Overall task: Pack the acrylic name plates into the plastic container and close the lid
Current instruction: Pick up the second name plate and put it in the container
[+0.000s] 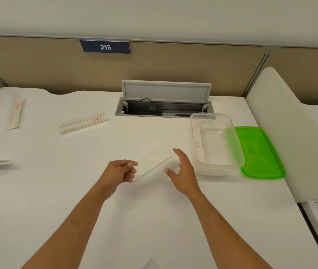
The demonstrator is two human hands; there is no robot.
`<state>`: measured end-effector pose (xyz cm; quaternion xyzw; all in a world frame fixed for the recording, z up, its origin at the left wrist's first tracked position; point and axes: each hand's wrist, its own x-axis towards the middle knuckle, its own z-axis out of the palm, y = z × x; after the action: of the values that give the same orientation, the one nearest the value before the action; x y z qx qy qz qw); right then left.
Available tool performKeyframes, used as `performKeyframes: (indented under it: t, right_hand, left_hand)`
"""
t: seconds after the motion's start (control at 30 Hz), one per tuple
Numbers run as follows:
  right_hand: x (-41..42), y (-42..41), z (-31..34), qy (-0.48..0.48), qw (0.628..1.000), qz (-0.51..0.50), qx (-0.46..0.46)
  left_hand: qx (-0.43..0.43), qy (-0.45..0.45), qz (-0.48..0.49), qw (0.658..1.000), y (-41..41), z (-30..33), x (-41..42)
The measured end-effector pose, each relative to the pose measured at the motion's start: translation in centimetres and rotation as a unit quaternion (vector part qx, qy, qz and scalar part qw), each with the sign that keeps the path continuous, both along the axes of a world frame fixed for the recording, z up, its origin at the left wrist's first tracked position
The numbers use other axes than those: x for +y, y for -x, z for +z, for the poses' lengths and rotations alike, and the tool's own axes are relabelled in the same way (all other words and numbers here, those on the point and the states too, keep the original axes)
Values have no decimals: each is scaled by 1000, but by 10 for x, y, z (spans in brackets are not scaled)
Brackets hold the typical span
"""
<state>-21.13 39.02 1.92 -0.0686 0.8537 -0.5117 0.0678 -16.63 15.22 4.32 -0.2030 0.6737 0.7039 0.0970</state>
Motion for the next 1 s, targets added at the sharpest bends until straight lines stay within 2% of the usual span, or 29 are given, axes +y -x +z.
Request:
performKeyframes:
  t: [0.2, 0.3, 0.5, 0.63, 1.0]
  right_hand:
    - [5, 5, 4, 34, 999, 13, 5]
    - [7, 7, 6, 60, 998, -13, 3]
    - [5, 10, 11, 77, 996, -49, 24]
    - [1, 9, 17, 70, 993, -67, 60]
    - [5, 10, 47, 21, 986, -59, 152]
  left_hand:
    - [-51, -99, -21, 994, -5, -5, -20]
    - [-69, -125, -12, 990, -6, -7, -23]
    - [-81, -89, 24, 992, -5, -3, -23]
    - [-55, -63, 69, 994, -2, 4, -24]
    - [-4, -131, 80, 988, 5, 27, -6]
